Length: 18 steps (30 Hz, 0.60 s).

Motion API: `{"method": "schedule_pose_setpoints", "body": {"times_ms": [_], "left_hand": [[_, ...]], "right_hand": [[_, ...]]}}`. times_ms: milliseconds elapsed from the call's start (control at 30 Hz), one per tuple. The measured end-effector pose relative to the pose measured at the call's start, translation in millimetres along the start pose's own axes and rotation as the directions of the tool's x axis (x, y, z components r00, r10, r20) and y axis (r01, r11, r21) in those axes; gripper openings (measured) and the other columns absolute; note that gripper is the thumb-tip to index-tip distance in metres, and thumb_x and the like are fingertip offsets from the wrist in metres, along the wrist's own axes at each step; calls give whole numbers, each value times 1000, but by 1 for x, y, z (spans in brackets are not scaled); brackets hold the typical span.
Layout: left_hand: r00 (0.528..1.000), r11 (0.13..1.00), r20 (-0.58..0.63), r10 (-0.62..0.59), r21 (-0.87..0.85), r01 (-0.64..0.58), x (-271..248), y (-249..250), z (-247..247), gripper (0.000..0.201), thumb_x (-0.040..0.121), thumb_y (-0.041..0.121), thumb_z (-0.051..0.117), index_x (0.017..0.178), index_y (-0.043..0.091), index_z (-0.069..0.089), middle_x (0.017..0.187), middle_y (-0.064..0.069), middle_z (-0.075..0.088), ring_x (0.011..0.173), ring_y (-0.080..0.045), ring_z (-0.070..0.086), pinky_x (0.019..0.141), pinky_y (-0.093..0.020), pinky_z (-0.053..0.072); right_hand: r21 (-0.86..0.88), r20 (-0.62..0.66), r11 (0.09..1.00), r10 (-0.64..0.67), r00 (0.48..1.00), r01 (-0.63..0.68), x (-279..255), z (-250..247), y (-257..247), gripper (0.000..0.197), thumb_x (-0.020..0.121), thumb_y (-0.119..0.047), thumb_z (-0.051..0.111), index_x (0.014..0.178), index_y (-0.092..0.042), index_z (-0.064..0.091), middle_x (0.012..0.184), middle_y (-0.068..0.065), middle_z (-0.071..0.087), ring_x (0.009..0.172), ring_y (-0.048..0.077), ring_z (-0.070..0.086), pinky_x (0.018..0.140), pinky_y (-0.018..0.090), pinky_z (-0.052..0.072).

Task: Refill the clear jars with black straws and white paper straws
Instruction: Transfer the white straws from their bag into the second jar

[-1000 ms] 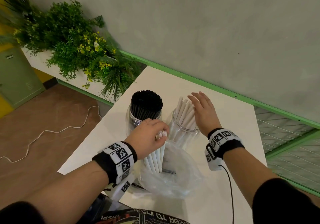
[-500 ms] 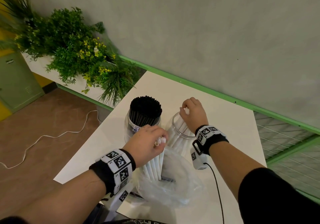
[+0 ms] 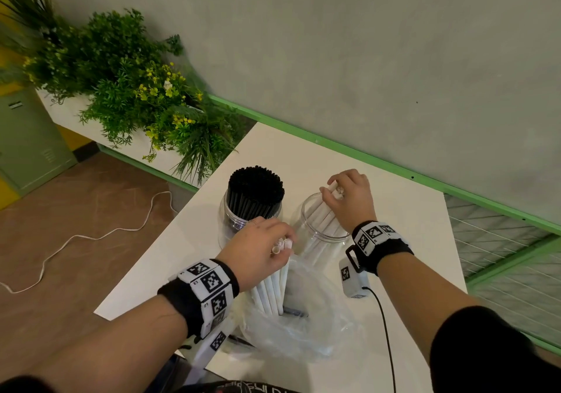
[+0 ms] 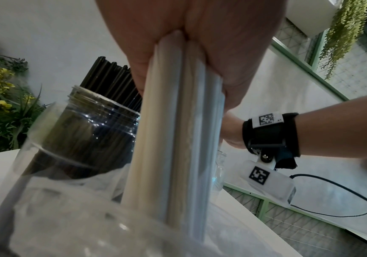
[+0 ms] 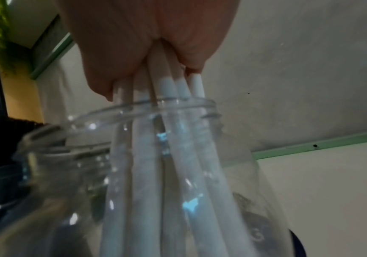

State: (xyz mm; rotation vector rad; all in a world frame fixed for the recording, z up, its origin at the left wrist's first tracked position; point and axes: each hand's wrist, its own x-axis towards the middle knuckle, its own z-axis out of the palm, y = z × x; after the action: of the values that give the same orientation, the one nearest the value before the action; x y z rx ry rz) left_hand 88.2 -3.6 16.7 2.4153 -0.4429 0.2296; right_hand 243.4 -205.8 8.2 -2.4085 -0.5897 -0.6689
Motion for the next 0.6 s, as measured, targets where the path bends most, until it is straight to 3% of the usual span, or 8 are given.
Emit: {"method": "schedule_pose_setpoints", "body": {"times_ms": [67, 200, 233, 367, 500, 600], "left_hand": [[1000, 1000, -2, -2, -3, 2, 0, 0, -1, 13, 91, 23, 59, 103, 24, 63, 100, 14, 59, 88, -11, 45, 80, -7, 29], [1000, 1000, 0, -2, 0, 2, -1, 1, -1, 13, 91, 23, 60, 103, 23, 63, 102, 11, 60, 89, -11, 44, 81, -7, 27], [1000, 1000, 2, -3, 4, 3, -1, 2, -1, 13, 91, 23, 59, 103, 23, 63, 103, 11, 61, 89, -11, 44, 80, -9, 25], [1000, 1000, 0, -8, 5, 8, -3, 2, -2, 13, 91, 24, 59, 104, 24, 62, 103, 12, 60, 89, -9, 42, 79, -11, 26], [1000, 1000, -10, -3, 3, 3, -3, 2, -1, 12, 91, 23, 59, 103, 24, 62, 99, 14, 57, 88, -10, 43, 81, -14, 25], [1000, 1000, -6, -9, -10, 9, -3, 1, -2, 12, 91, 22, 59, 102, 23, 63, 100, 12, 59, 90, -11, 45, 82, -17, 28]], "right_hand": [[-25, -20, 1000, -14, 1000, 14, 2, -1, 0, 19, 77, -18, 77, 91, -9, 69, 91, 6, 58, 86, 23, 45, 82, 22, 32], [-85, 205, 995, 71, 976, -54, 4, -3, 6, 28, 82, -27, 73, 105, -13, 67, 103, 4, 61, 101, 27, 47, 90, 32, 40], [-78, 212, 995, 72, 975, -57, 4, -3, 8, 26, 82, -26, 72, 105, -13, 67, 103, 4, 62, 100, 27, 49, 90, 34, 42], [-54, 141, 998, 45, 989, -38, 7, -6, 8, 22, 85, -21, 69, 104, -11, 67, 103, 5, 62, 98, 28, 53, 83, 30, 42], [-119, 202, 992, 64, 977, -41, 8, -9, 7, 34, 89, -33, 66, 118, -16, 62, 116, 5, 59, 109, 30, 47, 94, 44, 43], [-66, 82, 997, 42, 996, -37, 0, -22, -12, 44, 89, -46, 57, 123, -18, 58, 122, 2, 56, 116, 23, 42, 99, 37, 37]]}}
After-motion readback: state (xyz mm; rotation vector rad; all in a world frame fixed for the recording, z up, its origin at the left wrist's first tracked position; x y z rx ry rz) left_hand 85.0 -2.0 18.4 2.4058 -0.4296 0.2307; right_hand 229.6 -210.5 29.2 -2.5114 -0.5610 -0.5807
